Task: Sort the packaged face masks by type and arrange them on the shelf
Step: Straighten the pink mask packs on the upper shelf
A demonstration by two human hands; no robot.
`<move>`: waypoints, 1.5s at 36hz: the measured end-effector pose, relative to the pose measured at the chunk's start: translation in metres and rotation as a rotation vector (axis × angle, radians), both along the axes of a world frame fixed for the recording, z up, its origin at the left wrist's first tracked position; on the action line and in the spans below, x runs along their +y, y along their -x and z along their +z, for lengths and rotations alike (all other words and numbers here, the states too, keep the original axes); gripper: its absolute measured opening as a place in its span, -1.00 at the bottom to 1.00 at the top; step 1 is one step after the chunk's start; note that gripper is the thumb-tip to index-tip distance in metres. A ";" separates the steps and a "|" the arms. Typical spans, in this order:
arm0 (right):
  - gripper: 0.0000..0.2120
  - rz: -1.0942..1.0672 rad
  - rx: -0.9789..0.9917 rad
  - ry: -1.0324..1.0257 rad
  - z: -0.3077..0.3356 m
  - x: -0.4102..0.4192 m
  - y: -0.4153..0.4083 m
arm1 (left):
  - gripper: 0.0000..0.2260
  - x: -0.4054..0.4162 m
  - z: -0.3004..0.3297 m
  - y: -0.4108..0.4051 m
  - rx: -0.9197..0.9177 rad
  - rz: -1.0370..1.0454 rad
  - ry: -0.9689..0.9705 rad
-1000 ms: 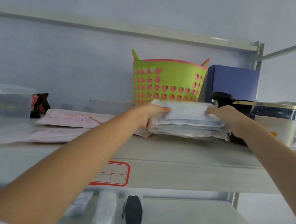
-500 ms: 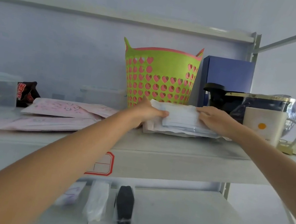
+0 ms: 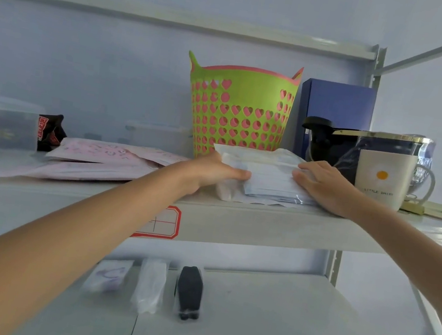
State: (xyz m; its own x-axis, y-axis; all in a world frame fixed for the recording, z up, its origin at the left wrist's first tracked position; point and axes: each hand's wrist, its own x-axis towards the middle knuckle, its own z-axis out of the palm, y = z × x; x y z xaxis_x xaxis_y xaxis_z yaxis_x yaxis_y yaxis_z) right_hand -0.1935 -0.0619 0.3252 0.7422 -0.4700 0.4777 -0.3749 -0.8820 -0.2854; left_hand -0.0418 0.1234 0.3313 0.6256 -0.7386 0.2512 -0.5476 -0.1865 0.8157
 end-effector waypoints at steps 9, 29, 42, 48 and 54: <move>-0.60 0.014 -0.019 0.024 0.001 0.011 0.008 | -0.66 0.011 0.001 0.006 0.001 -0.014 0.002; -0.64 0.163 0.039 0.189 0.065 0.109 -0.074 | -0.77 0.150 0.070 -0.081 -0.516 0.432 -0.323; -0.50 0.239 0.494 -0.064 0.049 0.193 -0.171 | -0.46 0.207 0.041 -0.121 -0.286 0.354 -0.861; -0.55 0.260 0.337 -0.314 0.040 0.190 -0.186 | -0.42 0.214 0.038 -0.129 -0.322 0.267 -0.751; -0.62 0.364 0.070 -0.857 0.034 0.182 -0.190 | -0.35 0.215 0.032 -0.141 -0.546 0.292 -0.425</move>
State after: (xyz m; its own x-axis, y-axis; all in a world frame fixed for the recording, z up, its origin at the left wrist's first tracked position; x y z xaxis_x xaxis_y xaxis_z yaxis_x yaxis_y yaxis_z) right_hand -0.0031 0.1200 0.3594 0.9272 -0.3738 0.0240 -0.1577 -0.4478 -0.8801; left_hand 0.0996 0.3386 0.3630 0.6795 -0.6639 0.3122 -0.7334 -0.6248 0.2676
